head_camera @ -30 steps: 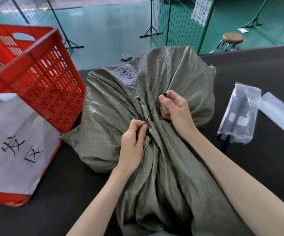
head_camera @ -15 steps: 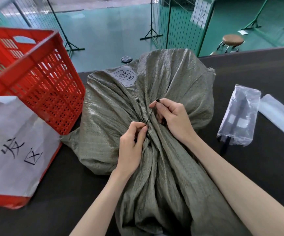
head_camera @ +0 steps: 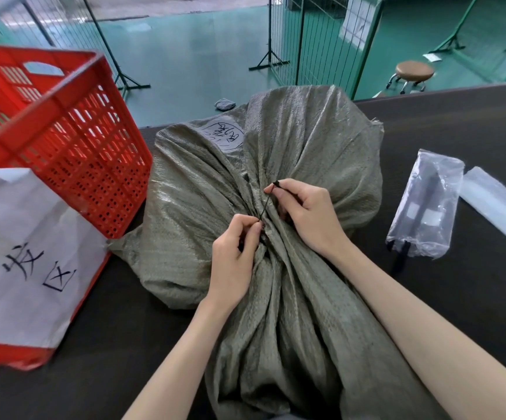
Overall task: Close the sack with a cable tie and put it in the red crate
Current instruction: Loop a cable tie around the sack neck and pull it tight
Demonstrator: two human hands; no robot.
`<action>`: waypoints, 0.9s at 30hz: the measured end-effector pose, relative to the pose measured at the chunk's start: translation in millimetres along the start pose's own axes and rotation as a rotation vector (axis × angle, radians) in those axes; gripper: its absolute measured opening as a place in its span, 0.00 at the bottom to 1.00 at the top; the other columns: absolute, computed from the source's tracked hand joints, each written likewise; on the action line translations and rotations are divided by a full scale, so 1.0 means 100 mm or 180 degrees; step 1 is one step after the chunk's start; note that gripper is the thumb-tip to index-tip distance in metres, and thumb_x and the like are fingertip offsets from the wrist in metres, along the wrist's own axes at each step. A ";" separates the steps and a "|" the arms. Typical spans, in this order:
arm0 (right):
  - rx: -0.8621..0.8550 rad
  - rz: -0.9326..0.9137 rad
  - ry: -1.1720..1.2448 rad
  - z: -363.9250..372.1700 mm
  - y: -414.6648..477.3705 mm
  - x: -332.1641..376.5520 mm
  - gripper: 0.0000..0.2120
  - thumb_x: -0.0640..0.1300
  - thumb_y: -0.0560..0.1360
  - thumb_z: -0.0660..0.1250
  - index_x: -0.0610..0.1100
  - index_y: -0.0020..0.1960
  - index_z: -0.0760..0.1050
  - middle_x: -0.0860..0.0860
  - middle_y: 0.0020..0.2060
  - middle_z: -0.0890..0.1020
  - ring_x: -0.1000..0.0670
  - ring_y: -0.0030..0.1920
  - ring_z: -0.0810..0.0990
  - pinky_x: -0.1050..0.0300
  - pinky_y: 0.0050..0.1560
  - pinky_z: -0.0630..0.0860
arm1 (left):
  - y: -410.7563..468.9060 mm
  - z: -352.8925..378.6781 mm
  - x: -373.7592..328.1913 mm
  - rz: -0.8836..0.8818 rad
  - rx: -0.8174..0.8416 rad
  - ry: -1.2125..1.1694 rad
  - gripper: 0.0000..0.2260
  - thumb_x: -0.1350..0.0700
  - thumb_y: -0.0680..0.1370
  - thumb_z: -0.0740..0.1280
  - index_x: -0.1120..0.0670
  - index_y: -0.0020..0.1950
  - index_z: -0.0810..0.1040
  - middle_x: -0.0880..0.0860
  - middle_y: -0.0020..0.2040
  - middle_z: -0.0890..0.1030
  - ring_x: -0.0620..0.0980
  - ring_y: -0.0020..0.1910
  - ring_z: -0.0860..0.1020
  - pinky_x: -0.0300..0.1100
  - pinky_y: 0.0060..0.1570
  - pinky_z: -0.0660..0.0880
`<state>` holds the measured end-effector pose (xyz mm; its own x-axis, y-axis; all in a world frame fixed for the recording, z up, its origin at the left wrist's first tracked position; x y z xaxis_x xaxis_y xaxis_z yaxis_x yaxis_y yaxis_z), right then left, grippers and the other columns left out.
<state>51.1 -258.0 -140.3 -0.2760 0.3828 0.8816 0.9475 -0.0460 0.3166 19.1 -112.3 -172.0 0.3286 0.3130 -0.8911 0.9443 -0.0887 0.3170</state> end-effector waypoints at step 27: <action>-0.0113 0.0024 -0.0344 -0.21 0.08 0.23 0.14 0.49 0.76 0.64 0.40 0.37 0.73 0.49 0.27 0.73 0.54 0.29 0.70 0.63 0.35 0.68 | 0.04 -0.05 -0.03 -0.0042 -0.0012 -0.0144 0.04 0.59 0.80 0.64 0.56 0.46 0.76 0.46 0.37 0.78 0.40 0.36 0.73 0.39 0.40 0.71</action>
<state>48.6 -268.7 -109.9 -0.2481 0.4794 0.8418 0.9426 -0.0811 0.3240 21.9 -108.9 -166.7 0.3168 0.2710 -0.9089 0.9484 -0.0813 0.3064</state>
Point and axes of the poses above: each hand's wrist, its own y-axis towards the middle knuckle, its own z-axis out of the palm, x = y × z, the point moved 10 cm from there along y, towards the middle knuckle
